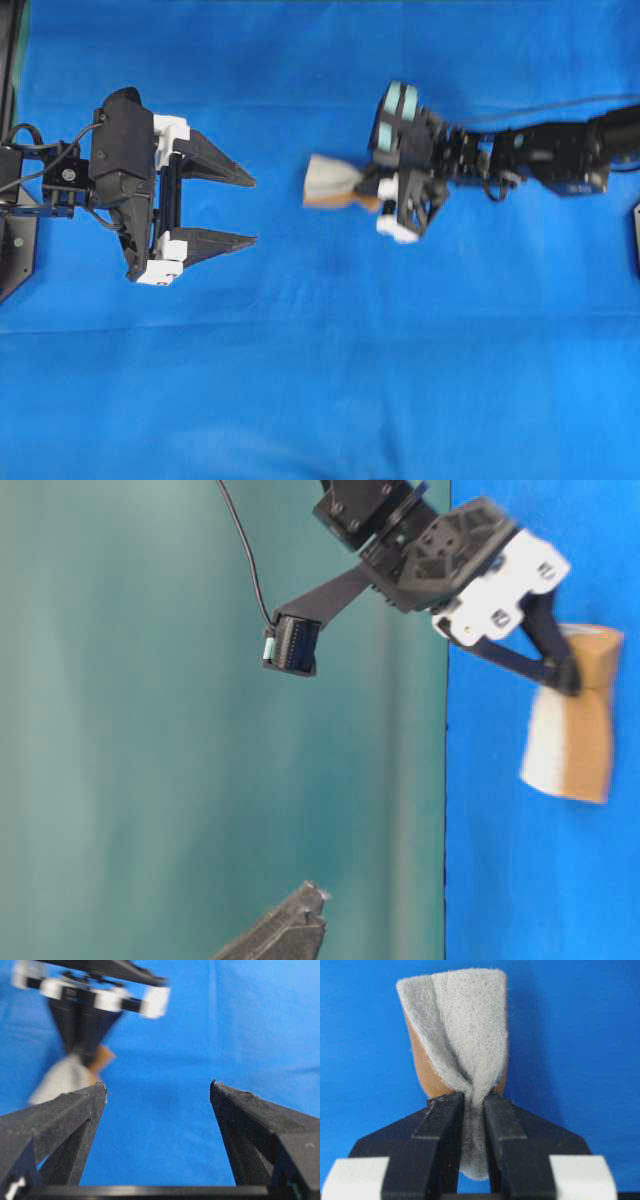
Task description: Hand over the sponge with the left arm and wipe it with the right arm.
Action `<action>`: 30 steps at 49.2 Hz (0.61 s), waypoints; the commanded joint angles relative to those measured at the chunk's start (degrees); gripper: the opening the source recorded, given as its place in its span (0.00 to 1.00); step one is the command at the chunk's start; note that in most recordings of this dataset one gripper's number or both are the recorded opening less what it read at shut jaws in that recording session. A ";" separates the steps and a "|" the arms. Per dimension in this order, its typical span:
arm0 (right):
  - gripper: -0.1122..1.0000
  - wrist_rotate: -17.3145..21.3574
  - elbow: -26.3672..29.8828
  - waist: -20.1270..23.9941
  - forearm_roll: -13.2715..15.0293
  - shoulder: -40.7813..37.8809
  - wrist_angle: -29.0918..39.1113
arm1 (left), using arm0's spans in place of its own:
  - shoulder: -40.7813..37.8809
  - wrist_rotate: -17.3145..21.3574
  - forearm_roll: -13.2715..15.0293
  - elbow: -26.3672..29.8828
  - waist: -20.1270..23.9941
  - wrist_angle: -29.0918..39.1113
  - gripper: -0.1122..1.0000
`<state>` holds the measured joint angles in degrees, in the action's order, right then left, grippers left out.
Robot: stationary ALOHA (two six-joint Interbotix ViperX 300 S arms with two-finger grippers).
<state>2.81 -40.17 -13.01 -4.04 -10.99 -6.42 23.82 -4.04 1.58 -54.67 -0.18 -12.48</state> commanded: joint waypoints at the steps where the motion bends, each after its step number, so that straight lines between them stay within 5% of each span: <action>1: 0.27 -0.18 0.35 -3.43 0.62 0.97 -0.35 | 0.26 0.00 0.00 0.53 -0.09 -0.44 0.82; 16: 0.27 0.53 0.09 -2.11 0.70 0.97 0.18 | 0.00 0.00 0.00 0.53 -0.09 -0.44 0.82; 30: 0.27 0.79 0.18 11.25 -3.25 0.97 1.49 | 0.18 0.00 0.00 0.62 -0.09 -0.44 0.82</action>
<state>3.43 -40.25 -7.65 -5.98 -10.90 -5.71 23.55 -4.04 1.58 -54.76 -0.18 -12.48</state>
